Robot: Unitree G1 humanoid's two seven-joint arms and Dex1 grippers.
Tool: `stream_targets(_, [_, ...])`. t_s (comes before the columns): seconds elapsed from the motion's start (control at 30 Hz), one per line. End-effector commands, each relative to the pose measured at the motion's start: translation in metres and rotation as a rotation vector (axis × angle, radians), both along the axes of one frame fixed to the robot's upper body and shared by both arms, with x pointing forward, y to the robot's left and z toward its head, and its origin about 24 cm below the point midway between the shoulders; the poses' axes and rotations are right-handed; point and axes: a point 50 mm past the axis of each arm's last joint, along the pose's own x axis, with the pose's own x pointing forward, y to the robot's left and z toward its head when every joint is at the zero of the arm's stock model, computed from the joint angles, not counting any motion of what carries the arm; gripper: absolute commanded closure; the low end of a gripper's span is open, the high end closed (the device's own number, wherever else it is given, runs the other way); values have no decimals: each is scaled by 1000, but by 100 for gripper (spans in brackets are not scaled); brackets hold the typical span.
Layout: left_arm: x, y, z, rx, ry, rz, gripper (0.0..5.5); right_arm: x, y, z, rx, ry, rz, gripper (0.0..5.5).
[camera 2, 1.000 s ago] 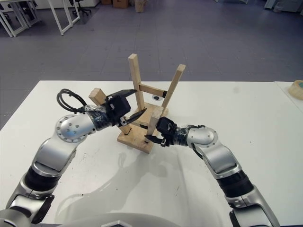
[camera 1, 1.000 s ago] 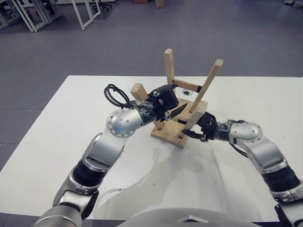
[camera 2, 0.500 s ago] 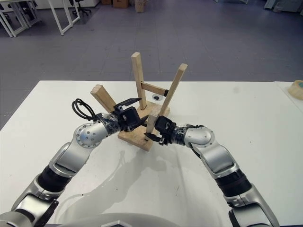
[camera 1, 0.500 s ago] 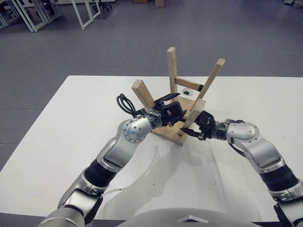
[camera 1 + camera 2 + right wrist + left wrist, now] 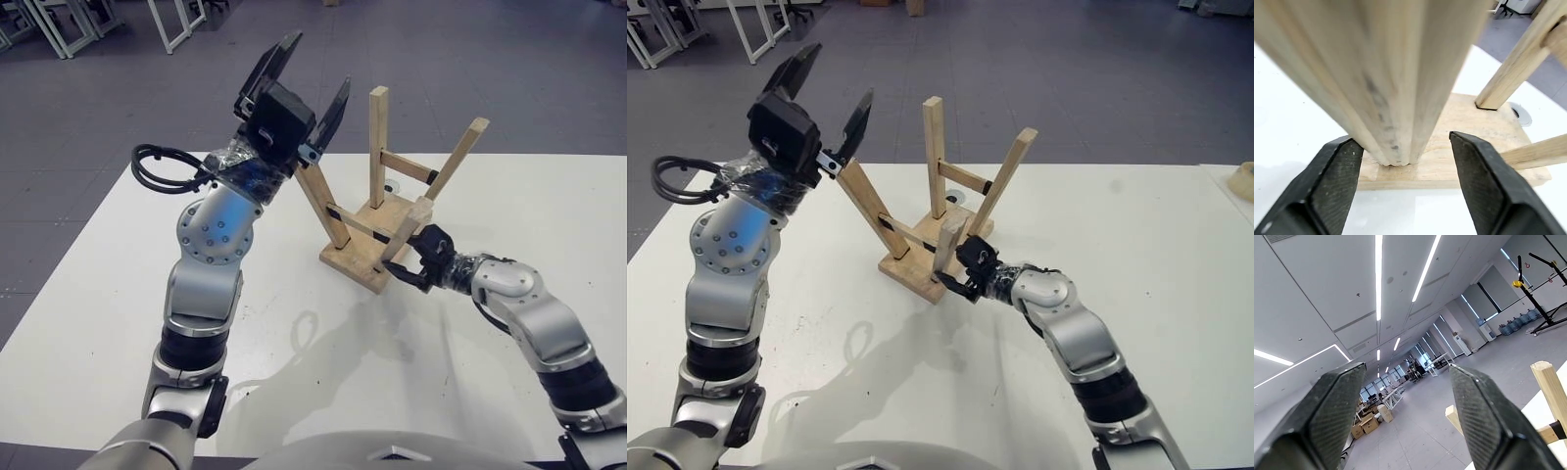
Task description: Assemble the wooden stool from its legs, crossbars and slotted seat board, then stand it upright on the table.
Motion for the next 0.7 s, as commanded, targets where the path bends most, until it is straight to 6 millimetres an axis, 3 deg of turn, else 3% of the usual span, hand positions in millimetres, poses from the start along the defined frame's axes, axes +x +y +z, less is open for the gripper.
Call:
stream_targets(0.03, [-6, 12, -1, -1, -57, 61, 237, 0, -31, 5, -115, 23, -57, 241])
stream_targets(0.17, [-11, 30, 12, -38, -184, 155, 237, 21, -45, 12, -115, -33, -137, 241])
stream_targets(0.3, [-8, 36, 6, -29, -161, 172, 237, 36, -24, 17, 7, -77, -107, 241])
stream_targets(0.43, [-6, 45, 5, -22, -153, 197, 237, 20, 11, 21, 77, -68, 73, 241])
stream_targets(0.53, [-2, 51, 5, -18, -143, 214, 237, 2, 35, 35, 154, -88, 209, 241])
stream_targets(0.7, [4, 61, 0, -18, -90, 205, 237, -10, 47, 44, 205, -82, 286, 241])
